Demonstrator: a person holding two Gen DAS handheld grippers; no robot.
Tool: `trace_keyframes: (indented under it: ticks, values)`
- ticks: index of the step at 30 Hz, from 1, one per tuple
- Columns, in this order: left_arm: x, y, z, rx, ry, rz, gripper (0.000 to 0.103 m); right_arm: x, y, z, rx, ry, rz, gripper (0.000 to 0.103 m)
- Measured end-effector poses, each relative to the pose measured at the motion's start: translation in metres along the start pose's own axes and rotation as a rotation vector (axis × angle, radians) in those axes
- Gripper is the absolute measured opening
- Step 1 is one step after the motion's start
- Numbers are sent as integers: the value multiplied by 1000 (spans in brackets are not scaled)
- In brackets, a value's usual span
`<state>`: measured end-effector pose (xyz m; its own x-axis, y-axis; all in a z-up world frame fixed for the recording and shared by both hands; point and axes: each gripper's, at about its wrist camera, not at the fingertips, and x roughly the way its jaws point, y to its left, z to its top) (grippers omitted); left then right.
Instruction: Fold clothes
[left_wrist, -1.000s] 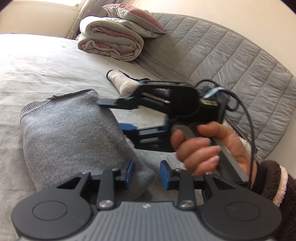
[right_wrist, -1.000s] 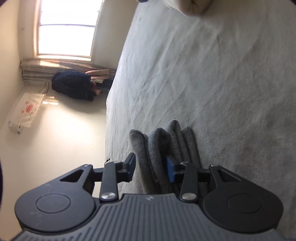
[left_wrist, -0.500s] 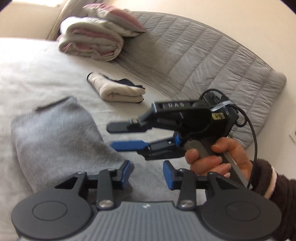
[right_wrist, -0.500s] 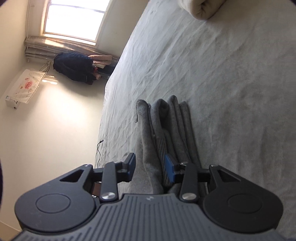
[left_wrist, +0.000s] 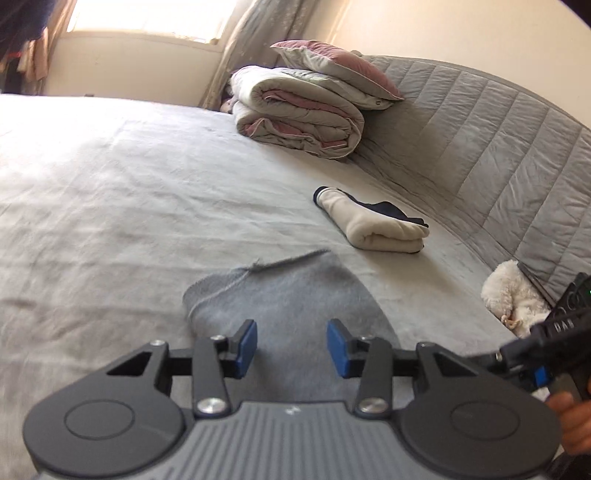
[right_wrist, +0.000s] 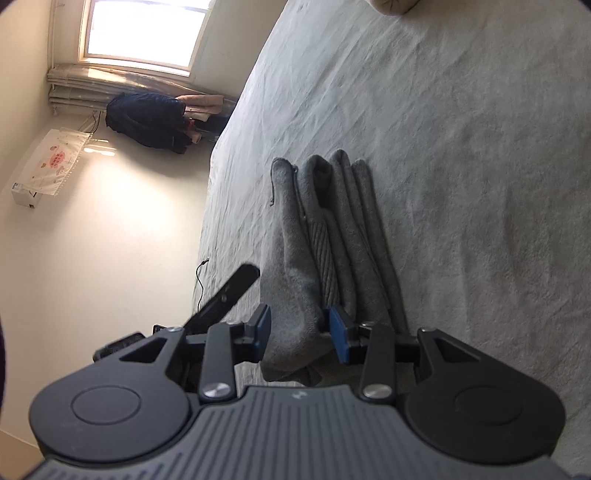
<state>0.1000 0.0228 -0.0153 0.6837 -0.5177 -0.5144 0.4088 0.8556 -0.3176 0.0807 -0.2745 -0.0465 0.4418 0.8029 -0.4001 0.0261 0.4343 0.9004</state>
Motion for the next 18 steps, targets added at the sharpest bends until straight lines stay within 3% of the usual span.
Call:
trace_keyframes:
  ticks: [4, 5, 6, 11, 18]
  values:
    - [26, -10, 14, 57, 39, -34, 37, 13, 0, -3, -38, -1, -19, 40]
    - [34, -13, 17, 71, 50, -39, 36, 16, 1, -4, -60, -7, -34, 29]
    - [41, -16, 19, 79, 57, -40, 35, 19, 1, -4, -83, -12, -49, 10]
    - [61, -33, 24, 111, 57, -72, 34, 4, 4, -2, -122, -49, -24, 8]
    - [91, -44, 15, 183, 104, -84, 34, 10, -23, -4, -110, 0, -114, 8]
